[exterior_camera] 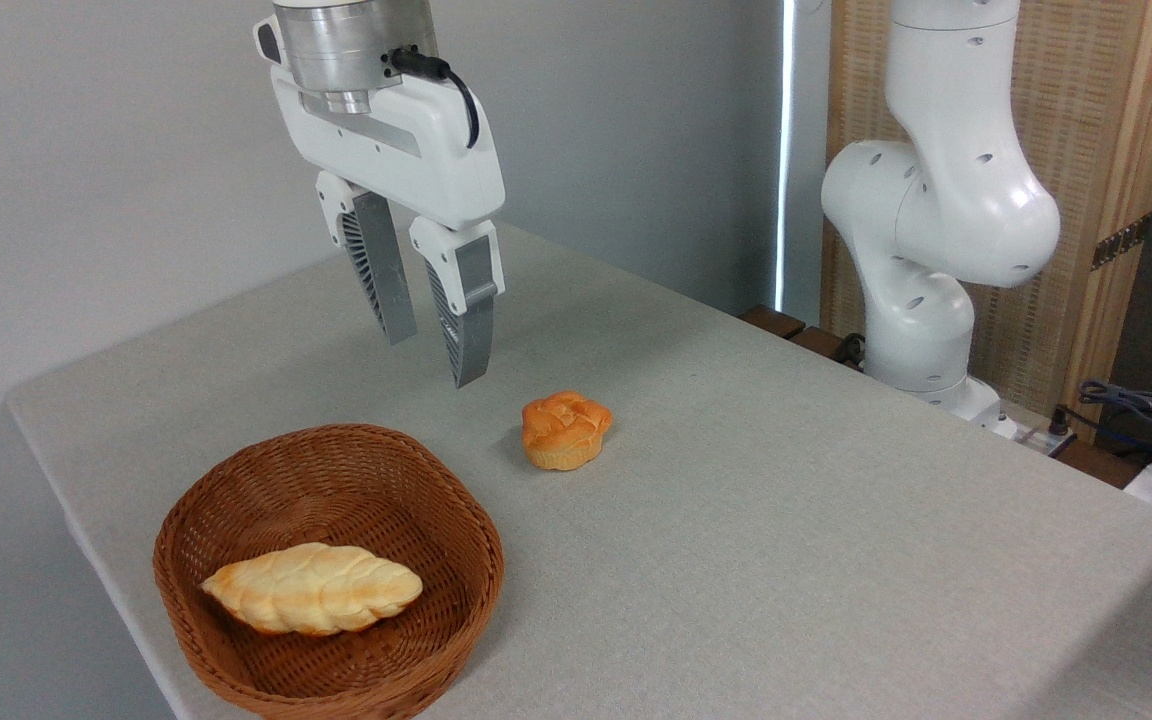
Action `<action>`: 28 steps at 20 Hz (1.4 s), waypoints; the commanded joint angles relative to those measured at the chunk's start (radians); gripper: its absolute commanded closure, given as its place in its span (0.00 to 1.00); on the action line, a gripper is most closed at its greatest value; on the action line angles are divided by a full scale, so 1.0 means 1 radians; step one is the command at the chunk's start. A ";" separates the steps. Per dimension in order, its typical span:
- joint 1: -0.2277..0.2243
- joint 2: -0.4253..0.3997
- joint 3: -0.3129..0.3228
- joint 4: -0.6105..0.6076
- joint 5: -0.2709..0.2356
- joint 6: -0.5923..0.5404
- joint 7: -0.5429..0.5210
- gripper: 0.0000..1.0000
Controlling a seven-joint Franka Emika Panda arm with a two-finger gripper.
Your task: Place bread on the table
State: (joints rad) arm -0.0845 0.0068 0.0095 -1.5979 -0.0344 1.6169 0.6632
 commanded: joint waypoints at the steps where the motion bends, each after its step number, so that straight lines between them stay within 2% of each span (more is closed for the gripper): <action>1: -0.006 -0.004 0.010 0.015 0.007 -0.034 0.007 0.00; 14: -0.015 -0.005 0.010 0.001 0.007 -0.020 0.007 0.00; 23: -0.023 0.019 -0.005 -0.060 -0.001 0.315 0.003 0.00; 28: -0.077 0.111 -0.006 -0.066 0.011 0.426 0.007 0.00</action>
State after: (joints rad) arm -0.1321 0.0663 -0.0008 -1.6633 -0.0345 1.9914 0.6631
